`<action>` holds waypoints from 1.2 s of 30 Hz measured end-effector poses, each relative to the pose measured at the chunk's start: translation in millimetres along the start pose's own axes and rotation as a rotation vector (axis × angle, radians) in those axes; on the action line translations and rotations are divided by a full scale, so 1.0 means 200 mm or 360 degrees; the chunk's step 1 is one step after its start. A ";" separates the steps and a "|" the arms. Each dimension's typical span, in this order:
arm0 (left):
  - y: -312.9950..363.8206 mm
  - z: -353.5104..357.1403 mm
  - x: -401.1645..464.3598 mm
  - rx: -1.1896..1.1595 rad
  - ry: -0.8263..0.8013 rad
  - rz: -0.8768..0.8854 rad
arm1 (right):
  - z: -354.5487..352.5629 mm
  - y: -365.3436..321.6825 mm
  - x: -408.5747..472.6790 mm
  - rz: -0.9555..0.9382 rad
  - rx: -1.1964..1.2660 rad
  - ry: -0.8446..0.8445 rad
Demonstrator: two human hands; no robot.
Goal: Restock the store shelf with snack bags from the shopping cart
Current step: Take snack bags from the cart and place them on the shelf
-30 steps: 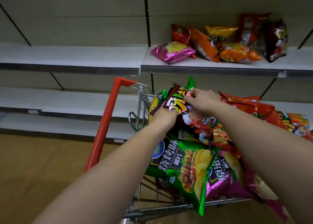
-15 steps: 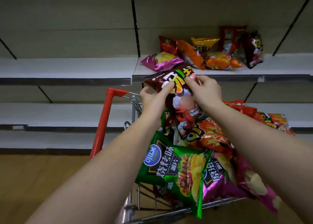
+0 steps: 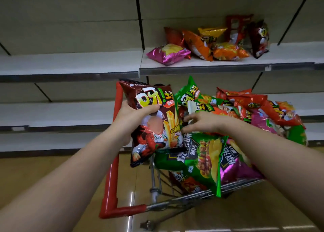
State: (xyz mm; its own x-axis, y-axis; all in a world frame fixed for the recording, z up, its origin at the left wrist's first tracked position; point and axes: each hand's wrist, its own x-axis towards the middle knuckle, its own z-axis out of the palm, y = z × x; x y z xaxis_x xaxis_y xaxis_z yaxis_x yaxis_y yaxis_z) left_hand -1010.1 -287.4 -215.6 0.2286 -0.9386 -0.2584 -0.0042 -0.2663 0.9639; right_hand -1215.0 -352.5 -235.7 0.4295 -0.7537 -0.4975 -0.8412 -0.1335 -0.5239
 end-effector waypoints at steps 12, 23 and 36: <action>-0.13 -0.13 -0.03 0.0135 -0.0186 -0.0159 | 0.12 0.09 0.05 0.0328 -0.0130 -0.0472; 0.16 -0.11 0.00 0.0006 -0.0233 0.0084 | -0.27 0.05 -0.23 0.0245 0.0443 0.0279; 0.57 0.18 -0.02 0.0022 -0.0149 0.0756 | -0.47 -0.09 -0.58 0.0109 0.0800 0.1917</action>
State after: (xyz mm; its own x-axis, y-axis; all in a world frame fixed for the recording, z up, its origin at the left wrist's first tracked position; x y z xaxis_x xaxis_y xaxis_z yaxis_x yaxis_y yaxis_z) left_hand -1046.1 -321.5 -106.8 0.1097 -0.9727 0.2046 -0.1001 0.1940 0.9759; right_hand -1281.0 -323.7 -104.5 -0.3911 -0.8838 0.2568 -0.5231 -0.0160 -0.8521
